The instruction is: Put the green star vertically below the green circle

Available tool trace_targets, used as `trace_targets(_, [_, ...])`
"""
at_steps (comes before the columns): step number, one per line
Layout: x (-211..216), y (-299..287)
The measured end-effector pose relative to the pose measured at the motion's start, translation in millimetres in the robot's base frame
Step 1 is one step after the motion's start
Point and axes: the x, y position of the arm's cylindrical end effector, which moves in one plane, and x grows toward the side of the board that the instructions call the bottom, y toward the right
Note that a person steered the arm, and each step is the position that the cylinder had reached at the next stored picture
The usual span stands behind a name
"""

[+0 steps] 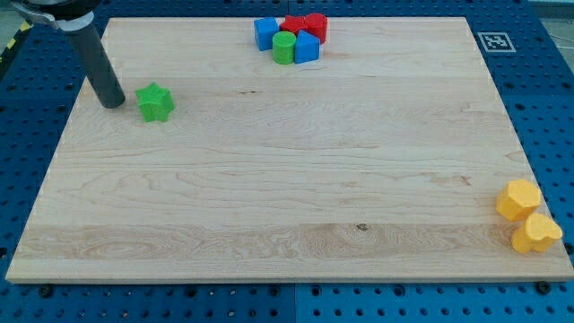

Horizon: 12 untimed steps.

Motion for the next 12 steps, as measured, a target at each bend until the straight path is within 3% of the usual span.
trace_targets(5, [5.3, 71.0])
trace_targets(9, [49.3, 108.1])
trace_targets(12, [54.8, 175.9])
